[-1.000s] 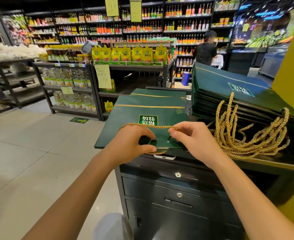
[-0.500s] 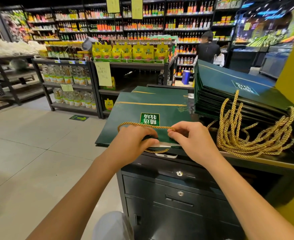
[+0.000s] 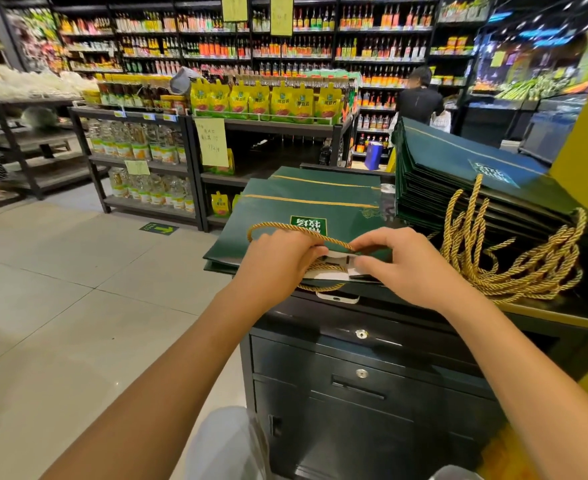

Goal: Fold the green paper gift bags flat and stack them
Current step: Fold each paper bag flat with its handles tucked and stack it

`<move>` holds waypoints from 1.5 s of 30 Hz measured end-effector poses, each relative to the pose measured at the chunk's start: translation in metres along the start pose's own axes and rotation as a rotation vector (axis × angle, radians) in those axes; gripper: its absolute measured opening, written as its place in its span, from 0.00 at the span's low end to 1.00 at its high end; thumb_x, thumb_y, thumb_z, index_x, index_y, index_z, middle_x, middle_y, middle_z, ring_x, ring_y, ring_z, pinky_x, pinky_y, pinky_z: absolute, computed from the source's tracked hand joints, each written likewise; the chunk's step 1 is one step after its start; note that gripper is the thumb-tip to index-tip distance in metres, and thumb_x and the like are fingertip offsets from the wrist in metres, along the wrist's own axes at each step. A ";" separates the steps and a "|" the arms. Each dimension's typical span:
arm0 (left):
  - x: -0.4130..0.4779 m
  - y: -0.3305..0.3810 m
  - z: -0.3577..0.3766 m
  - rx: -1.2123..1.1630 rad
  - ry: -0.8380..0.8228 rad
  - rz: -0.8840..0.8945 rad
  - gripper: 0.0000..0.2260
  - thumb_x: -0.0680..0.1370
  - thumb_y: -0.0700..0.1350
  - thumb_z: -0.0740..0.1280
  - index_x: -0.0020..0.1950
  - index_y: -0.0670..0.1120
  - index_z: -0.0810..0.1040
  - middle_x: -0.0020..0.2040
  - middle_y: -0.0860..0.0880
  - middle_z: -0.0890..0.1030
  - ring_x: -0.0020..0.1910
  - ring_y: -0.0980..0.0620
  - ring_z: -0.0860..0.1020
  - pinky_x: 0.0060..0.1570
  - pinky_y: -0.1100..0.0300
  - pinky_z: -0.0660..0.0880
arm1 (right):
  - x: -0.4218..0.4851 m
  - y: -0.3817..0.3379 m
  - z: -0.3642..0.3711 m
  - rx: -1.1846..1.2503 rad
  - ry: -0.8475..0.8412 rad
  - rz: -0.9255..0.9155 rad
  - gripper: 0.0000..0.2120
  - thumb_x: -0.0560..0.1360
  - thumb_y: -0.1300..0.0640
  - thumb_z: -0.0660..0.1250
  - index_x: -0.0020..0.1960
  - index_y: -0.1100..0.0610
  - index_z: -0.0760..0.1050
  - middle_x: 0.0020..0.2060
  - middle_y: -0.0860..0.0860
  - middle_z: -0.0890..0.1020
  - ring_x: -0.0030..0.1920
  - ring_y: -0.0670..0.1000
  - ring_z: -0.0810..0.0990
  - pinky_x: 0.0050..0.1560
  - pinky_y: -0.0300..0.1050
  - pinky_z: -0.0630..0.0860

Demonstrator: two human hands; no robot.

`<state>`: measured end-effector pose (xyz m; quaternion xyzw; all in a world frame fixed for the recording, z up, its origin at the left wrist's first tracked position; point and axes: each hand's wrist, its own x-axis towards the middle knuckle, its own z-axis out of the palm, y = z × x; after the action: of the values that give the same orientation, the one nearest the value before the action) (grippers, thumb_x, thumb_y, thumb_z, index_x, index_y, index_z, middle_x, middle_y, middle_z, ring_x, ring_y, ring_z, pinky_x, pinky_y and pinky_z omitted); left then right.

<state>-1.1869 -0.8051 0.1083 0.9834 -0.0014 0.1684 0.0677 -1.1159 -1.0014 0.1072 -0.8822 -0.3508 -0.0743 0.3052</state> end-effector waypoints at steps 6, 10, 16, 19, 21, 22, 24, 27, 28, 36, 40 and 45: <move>-0.008 0.000 0.014 -0.218 0.216 -0.024 0.09 0.83 0.54 0.64 0.56 0.52 0.81 0.49 0.51 0.85 0.47 0.51 0.81 0.49 0.52 0.79 | 0.004 0.004 -0.004 -0.003 -0.077 -0.034 0.10 0.81 0.52 0.67 0.61 0.48 0.80 0.50 0.41 0.82 0.51 0.38 0.78 0.49 0.35 0.71; -0.013 0.000 0.028 -0.269 0.388 0.075 0.10 0.80 0.51 0.69 0.42 0.49 0.78 0.42 0.49 0.83 0.41 0.50 0.79 0.46 0.53 0.77 | 0.009 0.000 -0.009 0.007 -0.108 -0.050 0.07 0.81 0.52 0.66 0.57 0.49 0.80 0.46 0.45 0.82 0.47 0.47 0.80 0.51 0.49 0.78; -0.012 0.015 0.044 -0.142 0.495 0.020 0.10 0.76 0.57 0.73 0.50 0.53 0.87 0.61 0.50 0.81 0.65 0.47 0.75 0.68 0.48 0.58 | 0.013 -0.004 -0.010 0.030 -0.096 -0.062 0.07 0.83 0.53 0.63 0.56 0.50 0.79 0.45 0.46 0.81 0.46 0.48 0.79 0.51 0.52 0.77; -0.007 0.025 0.043 -0.176 0.497 -0.036 0.09 0.76 0.58 0.73 0.49 0.55 0.87 0.61 0.52 0.81 0.66 0.49 0.72 0.66 0.51 0.54 | 0.014 -0.004 -0.010 0.045 -0.100 -0.063 0.07 0.83 0.54 0.63 0.54 0.51 0.79 0.44 0.48 0.81 0.45 0.50 0.79 0.51 0.55 0.78; -0.004 0.030 0.043 -0.234 0.506 -0.078 0.08 0.76 0.57 0.72 0.48 0.55 0.87 0.59 0.53 0.82 0.65 0.51 0.71 0.64 0.52 0.54 | 0.014 -0.004 -0.009 0.047 -0.100 -0.062 0.07 0.83 0.53 0.63 0.54 0.51 0.79 0.44 0.48 0.81 0.45 0.50 0.79 0.51 0.56 0.78; -0.004 0.033 0.042 -0.247 0.514 -0.094 0.08 0.76 0.57 0.73 0.47 0.54 0.87 0.59 0.53 0.82 0.65 0.51 0.71 0.63 0.53 0.54 | 0.014 -0.003 -0.008 0.048 -0.098 -0.057 0.07 0.83 0.53 0.63 0.54 0.51 0.79 0.44 0.48 0.81 0.45 0.50 0.79 0.51 0.56 0.78; -0.003 0.037 0.043 -0.245 0.531 -0.106 0.07 0.77 0.56 0.72 0.46 0.54 0.87 0.58 0.54 0.82 0.64 0.52 0.72 0.63 0.53 0.53 | 0.014 -0.003 -0.007 0.063 -0.085 -0.044 0.07 0.83 0.54 0.62 0.54 0.50 0.79 0.44 0.48 0.81 0.45 0.49 0.79 0.52 0.56 0.78; -0.003 0.041 0.046 -0.250 0.554 -0.106 0.07 0.77 0.56 0.72 0.45 0.55 0.87 0.55 0.55 0.82 0.63 0.52 0.73 0.65 0.52 0.52 | 0.014 -0.001 -0.005 0.103 -0.071 -0.031 0.07 0.83 0.54 0.63 0.53 0.49 0.79 0.44 0.47 0.82 0.46 0.50 0.81 0.54 0.56 0.80; -0.003 0.042 0.047 -0.244 0.559 -0.110 0.08 0.77 0.57 0.72 0.44 0.55 0.87 0.55 0.56 0.83 0.63 0.52 0.73 0.65 0.52 0.52 | 0.014 -0.001 -0.004 0.110 -0.074 -0.026 0.07 0.83 0.54 0.63 0.53 0.49 0.79 0.43 0.48 0.82 0.46 0.51 0.81 0.54 0.56 0.80; -0.001 0.043 0.046 -0.237 0.522 -0.157 0.07 0.77 0.51 0.70 0.41 0.53 0.84 0.46 0.56 0.82 0.57 0.51 0.74 0.62 0.53 0.54 | 0.014 0.001 -0.002 0.098 -0.069 -0.026 0.06 0.82 0.53 0.64 0.55 0.50 0.79 0.45 0.46 0.82 0.47 0.48 0.81 0.53 0.52 0.80; -0.002 0.037 0.041 -0.304 0.453 -0.151 0.06 0.75 0.49 0.70 0.38 0.52 0.82 0.42 0.56 0.82 0.54 0.55 0.71 0.53 0.59 0.50 | 0.014 -0.001 -0.001 0.073 -0.059 -0.040 0.07 0.83 0.53 0.64 0.57 0.50 0.80 0.46 0.45 0.82 0.48 0.47 0.80 0.52 0.48 0.78; -0.016 0.023 0.030 -0.458 0.251 -0.075 0.07 0.75 0.48 0.71 0.37 0.52 0.77 0.49 0.57 0.84 0.53 0.58 0.73 0.59 0.57 0.56 | 0.015 0.001 -0.003 0.024 -0.066 -0.033 0.10 0.83 0.53 0.63 0.60 0.51 0.81 0.47 0.43 0.82 0.48 0.43 0.79 0.50 0.41 0.75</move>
<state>-1.1924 -0.8325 0.0783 0.9132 0.0053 0.2817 0.2943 -1.1039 -0.9952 0.1147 -0.8746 -0.3760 -0.0462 0.3027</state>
